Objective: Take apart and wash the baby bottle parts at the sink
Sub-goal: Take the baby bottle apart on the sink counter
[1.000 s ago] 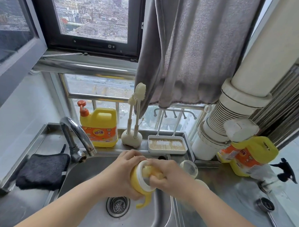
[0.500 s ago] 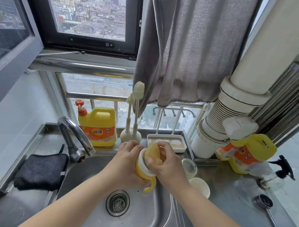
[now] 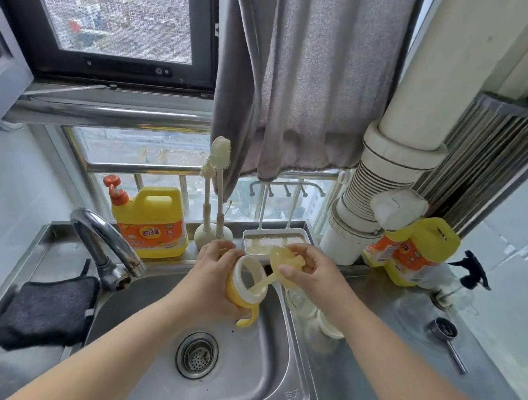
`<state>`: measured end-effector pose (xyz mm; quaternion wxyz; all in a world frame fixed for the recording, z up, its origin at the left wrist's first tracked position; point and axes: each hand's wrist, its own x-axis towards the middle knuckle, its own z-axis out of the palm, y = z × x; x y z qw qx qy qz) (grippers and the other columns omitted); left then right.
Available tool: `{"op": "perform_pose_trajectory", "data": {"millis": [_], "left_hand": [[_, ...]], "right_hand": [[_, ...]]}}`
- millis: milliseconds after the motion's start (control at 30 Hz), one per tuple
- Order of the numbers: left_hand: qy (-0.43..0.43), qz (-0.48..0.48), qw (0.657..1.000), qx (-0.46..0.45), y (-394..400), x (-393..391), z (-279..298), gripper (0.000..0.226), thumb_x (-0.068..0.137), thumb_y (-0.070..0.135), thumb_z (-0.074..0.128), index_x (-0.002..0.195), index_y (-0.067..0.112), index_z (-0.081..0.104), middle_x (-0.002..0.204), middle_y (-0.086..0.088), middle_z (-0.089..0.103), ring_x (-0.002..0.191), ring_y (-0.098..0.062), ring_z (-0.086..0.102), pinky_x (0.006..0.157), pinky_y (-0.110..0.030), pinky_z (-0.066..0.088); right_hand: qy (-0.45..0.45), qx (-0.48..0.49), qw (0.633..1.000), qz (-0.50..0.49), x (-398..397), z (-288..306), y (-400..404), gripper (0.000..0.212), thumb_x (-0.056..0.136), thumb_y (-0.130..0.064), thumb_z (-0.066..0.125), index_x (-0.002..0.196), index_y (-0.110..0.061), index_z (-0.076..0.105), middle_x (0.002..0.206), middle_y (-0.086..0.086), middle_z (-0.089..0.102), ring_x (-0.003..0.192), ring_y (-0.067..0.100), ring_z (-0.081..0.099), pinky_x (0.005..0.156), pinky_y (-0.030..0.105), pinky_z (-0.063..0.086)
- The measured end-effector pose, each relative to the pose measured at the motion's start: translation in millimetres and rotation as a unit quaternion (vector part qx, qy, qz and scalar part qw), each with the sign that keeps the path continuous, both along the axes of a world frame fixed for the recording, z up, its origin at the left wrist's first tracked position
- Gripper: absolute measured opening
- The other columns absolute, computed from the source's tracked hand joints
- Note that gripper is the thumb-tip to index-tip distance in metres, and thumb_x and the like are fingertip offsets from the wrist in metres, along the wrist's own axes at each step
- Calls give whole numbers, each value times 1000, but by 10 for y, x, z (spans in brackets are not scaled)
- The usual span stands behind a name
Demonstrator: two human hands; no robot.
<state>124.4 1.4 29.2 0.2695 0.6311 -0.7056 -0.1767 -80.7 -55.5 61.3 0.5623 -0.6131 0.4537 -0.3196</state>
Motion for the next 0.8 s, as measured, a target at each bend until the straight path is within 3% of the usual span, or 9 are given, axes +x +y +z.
{"op": "perform_pose_trajectory", "data": {"millis": [100,233,433,567,667,800], "left_hand": [[-7,-3,1000,29,-63,-56,-48,95,48,50,84,131,33,40,126,15,26,126,-10,23,104,-23,26],[-12,-24,998,57,-164,-210,-121,99,51,47,86,135,28,38,121,17,22,127,-10,21,101,-19,22],[-8,-34,995,95,-326,-441,-305,101,51,47,84,136,23,34,121,13,24,127,-12,20,103,-18,20],[12,-43,991,124,-405,-569,-404,104,36,64,65,129,25,40,119,13,30,123,-11,26,99,-18,22],[28,-50,989,135,-448,-676,-495,106,32,69,60,128,26,44,120,13,30,123,-11,25,100,-20,23],[-1,-75,984,159,-408,-858,-738,97,40,67,74,127,33,46,123,12,27,122,-13,20,105,-26,26]], "right_hand": [[12,7,999,-34,-197,-47,-32,30,78,-17,75,101,-28,60,103,-3,67,97,13,63,84,23,50],[19,15,996,-89,-449,-106,-77,31,78,-22,75,103,-30,59,105,-3,68,98,12,63,78,22,48],[-11,48,987,-154,-835,-224,-125,28,80,-26,72,105,-30,60,105,-1,68,95,16,65,87,34,52],[-9,64,976,-210,-1050,-372,-151,37,81,-27,72,115,-21,61,107,1,69,97,17,65,90,38,53],[5,69,968,-240,-1168,-496,-170,30,80,-30,73,108,-28,62,106,-3,68,100,17,64,93,42,52],[10,69,958,-277,-1294,-576,-205,26,78,-32,73,100,-33,60,108,-3,67,102,16,63,96,42,50]]}}
